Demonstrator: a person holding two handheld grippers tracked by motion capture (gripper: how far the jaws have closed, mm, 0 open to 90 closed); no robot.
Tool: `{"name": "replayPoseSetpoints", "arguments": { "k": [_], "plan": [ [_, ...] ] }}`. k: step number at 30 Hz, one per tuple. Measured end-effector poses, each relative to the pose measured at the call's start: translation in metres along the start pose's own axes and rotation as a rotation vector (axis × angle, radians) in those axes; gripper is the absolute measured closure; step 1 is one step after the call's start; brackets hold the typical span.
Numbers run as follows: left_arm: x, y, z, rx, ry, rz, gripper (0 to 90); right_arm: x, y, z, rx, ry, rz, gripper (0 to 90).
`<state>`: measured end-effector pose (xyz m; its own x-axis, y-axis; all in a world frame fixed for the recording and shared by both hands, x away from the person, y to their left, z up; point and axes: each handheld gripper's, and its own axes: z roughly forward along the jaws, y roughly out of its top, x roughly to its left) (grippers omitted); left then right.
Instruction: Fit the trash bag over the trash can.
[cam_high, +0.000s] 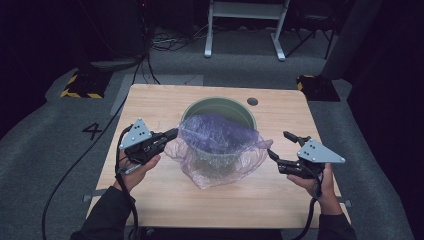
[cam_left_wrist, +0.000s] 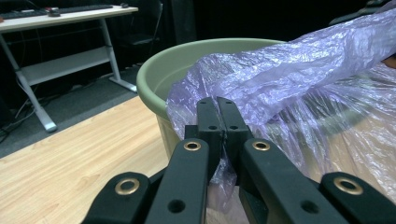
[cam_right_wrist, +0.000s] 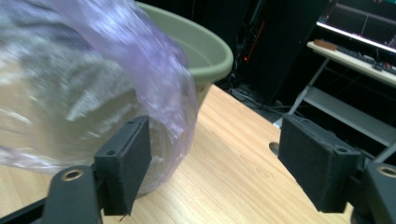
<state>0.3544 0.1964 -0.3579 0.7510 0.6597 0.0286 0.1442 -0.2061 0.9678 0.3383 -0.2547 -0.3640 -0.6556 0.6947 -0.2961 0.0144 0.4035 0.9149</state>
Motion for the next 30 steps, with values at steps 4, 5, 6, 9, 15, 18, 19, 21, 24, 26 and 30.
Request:
{"name": "replayPoseSetpoints", "arguments": {
  "k": [4, 5, 6, 9, 15, 18, 19, 21, 24, 26, 30],
  "plan": [
    [0.0, 0.0, 0.001, 0.007, 0.008, 0.009, 89.6, 0.001, 0.006, -0.01, -0.04, 0.04, -0.022, 26.6],
    [0.0, 0.001, 0.001, 0.007, 0.007, 0.01, 89.6, 0.001, 0.007, -0.013, -0.056, 0.051, -0.024, 27.1],
    [0.0, 0.001, 0.001, 0.008, 0.009, 0.012, 89.6, 0.002, 0.008, -0.014, -0.061, 0.053, -0.026, 27.5],
    [0.0, 0.002, 0.002, 0.007, 0.011, 0.012, 89.6, 0.004, 0.013, -0.017, -0.063, 0.068, -0.052, 29.1],
    [0.002, 0.006, 0.003, 0.015, 0.015, 0.029, 89.6, 0.009, 0.029, -0.01, -0.06, 0.088, -0.132, 45.4],
    [0.005, 0.007, 0.005, 0.021, 0.02, 0.03, 89.6, 0.006, 0.036, -0.001, -0.064, 0.086, -0.108, 52.8],
    [0.006, 0.008, 0.006, 0.021, 0.022, 0.03, 89.6, 0.004, 0.038, 0.003, -0.065, 0.083, -0.095, 57.5],
    [0.007, 0.008, 0.009, 0.023, 0.03, 0.04, 89.5, -0.002, 0.04, 0.01, -0.068, 0.081, -0.063, 67.9],
    [0.011, 0.006, 0.015, 0.023, 0.039, 0.031, 89.5, -0.011, 0.04, 0.024, -0.056, 0.071, -0.024, 81.4],
    [0.015, 0.005, 0.019, 0.025, 0.05, 0.031, 89.6, -0.018, 0.038, 0.035, -0.048, 0.069, 0.014, 87.9],
    [0.023, 0.004, 0.028, 0.034, 0.066, 0.031, 89.5, -0.027, 0.04, 0.049, -0.036, 0.034, 0.037, 90.0]
  ]
}}
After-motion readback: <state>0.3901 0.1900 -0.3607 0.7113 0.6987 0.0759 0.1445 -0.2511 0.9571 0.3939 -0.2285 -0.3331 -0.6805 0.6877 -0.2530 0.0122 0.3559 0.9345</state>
